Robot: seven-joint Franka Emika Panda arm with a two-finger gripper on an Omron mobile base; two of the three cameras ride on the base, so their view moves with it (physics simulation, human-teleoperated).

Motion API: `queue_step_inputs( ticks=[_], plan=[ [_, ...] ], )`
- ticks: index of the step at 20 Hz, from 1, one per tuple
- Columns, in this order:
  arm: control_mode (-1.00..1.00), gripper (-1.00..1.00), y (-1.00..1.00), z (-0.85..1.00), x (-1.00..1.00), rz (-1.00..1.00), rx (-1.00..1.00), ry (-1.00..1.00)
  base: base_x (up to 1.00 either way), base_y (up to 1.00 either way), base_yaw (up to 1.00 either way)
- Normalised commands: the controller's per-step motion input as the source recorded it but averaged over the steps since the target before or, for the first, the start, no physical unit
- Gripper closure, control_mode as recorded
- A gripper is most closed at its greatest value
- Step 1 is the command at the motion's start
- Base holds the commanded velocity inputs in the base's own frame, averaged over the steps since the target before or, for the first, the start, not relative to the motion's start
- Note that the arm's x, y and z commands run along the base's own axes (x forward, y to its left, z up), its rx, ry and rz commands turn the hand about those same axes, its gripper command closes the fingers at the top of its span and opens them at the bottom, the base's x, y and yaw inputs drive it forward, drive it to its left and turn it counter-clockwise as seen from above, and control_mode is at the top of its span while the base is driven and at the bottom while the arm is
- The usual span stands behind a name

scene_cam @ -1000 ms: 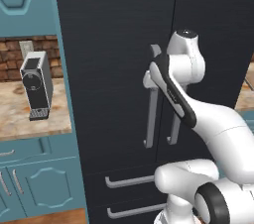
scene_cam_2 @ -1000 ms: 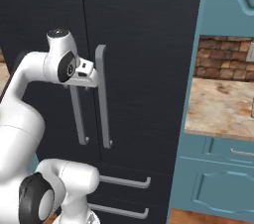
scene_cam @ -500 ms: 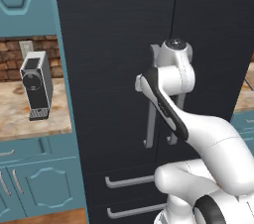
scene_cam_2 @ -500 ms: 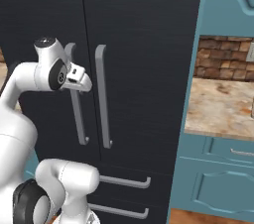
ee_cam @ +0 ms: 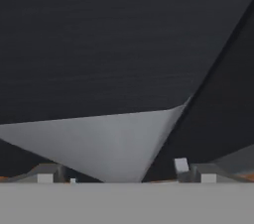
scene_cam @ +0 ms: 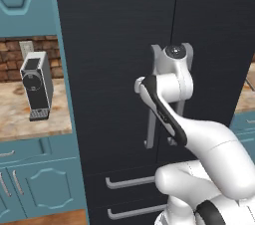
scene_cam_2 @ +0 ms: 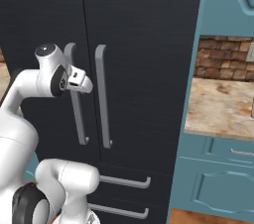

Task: Retrieve a lemon from the fridge and place it on the cutting board with the fish.

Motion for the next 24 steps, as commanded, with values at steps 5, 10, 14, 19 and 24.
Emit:
queue_step_inputs(
  ticks=[5,10,14,19,24],
  plan=[
    [-1.00,-1.00,0.00,-0.02,0.10,0.00,0.00,-0.23,0.00,0.00,0.00],
    [-1.00,-1.00,0.00,-0.01,0.20,0.00,0.00,-0.24,0.00,0.00,0.00],
    [-1.00,-1.00,0.00,-0.02,0.15,0.00,0.00,-0.25,0.00,0.00,0.00],
    [-1.00,-1.00,0.00,-0.01,0.25,0.00,0.00,-0.18,0.00,0.00,0.00],
    [-1.00,-1.00,0.00,0.00,0.05,0.00,0.00,-0.09,0.00,0.00,0.00]
  ],
)
